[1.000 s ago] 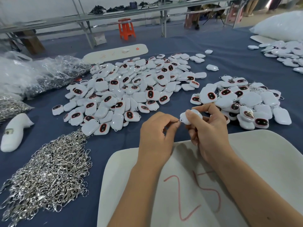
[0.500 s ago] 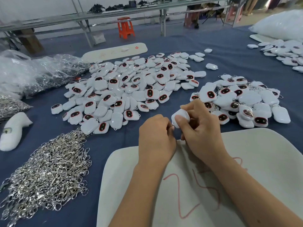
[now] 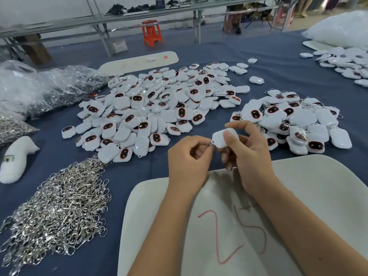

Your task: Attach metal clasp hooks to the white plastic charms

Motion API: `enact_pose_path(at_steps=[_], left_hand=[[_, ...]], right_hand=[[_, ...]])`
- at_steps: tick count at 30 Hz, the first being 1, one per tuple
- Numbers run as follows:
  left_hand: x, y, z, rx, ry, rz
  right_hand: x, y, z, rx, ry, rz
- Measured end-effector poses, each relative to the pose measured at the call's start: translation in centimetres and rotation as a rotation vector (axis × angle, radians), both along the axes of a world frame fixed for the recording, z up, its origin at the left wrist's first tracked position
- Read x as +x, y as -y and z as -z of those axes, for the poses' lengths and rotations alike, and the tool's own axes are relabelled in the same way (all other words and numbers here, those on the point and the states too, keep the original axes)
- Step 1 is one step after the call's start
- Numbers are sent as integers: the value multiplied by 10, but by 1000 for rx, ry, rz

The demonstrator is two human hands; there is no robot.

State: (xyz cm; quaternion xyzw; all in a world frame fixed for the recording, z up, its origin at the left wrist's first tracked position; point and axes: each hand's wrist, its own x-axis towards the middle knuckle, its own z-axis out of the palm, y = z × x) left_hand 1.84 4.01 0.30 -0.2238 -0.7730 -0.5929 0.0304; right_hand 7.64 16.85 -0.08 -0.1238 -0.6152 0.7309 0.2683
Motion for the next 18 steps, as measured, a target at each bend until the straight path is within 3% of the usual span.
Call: enact_pose_path(at_steps=[6, 14, 18], left_hand=[[-2, 2, 0, 194, 136, 133], [1, -4, 1, 276, 189, 82], [-1, -4, 3, 131, 20, -47]], right_hand=[[-5, -2, -4, -331, 22, -133], [-6, -1, -2, -355, 19, -148], [-5, -1, -3, -357, -10, -186]])
